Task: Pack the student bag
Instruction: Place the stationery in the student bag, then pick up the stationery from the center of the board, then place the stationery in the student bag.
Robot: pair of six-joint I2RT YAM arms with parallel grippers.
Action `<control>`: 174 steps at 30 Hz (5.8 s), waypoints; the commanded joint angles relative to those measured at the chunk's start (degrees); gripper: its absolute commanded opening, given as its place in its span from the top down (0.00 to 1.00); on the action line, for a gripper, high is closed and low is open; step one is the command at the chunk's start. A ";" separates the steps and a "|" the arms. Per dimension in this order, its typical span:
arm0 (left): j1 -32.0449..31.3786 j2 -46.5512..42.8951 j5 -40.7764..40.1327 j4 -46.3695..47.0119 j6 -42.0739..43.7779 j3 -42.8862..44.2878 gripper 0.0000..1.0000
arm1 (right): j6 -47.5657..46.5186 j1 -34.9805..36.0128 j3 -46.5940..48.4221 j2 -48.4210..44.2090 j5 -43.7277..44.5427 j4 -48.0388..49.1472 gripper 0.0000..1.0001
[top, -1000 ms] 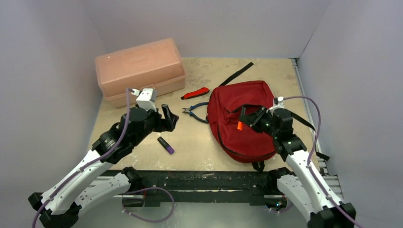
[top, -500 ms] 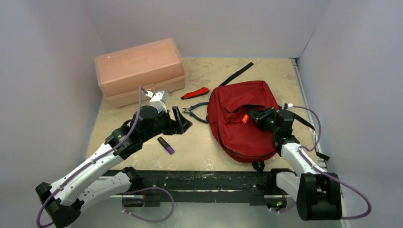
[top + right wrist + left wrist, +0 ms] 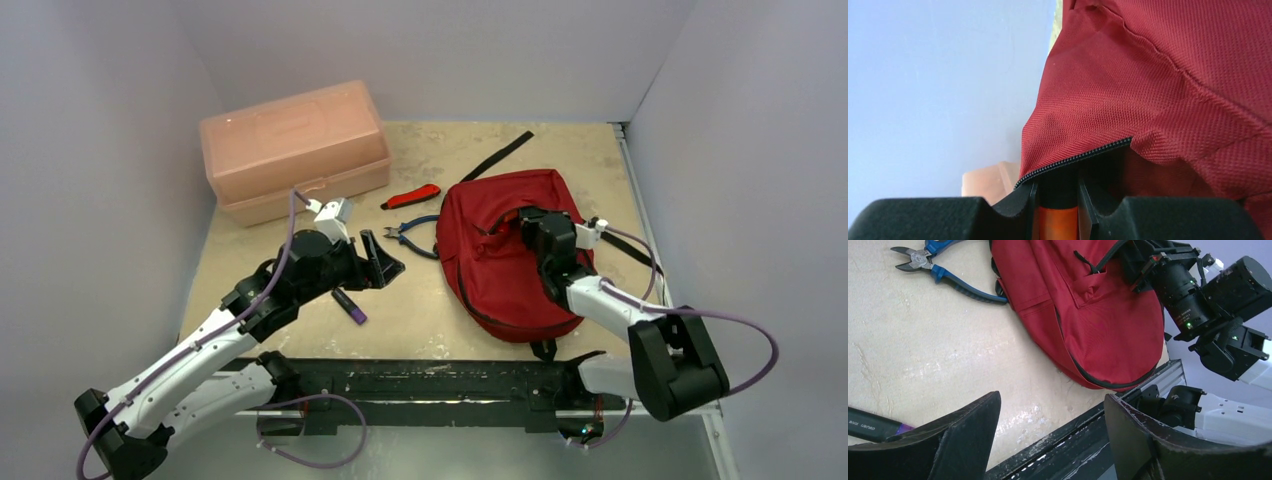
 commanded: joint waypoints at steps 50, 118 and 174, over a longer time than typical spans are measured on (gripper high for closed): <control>0.20 -8.25 -13.66 -7.05 7.95 3.62 0.21 | -42.59 14.55 7.39 -30.88 -9.65 -54.18 0.20; 0.14 -16.29 -22.32 -13.18 12.97 8.31 0.19 | -43.16 -2.94 4.45 -24.96 -32.59 -32.11 1.00; 0.27 0.96 1.23 1.48 -0.31 0.08 0.23 | -56.75 5.94 8.67 -20.76 -15.57 -39.53 0.16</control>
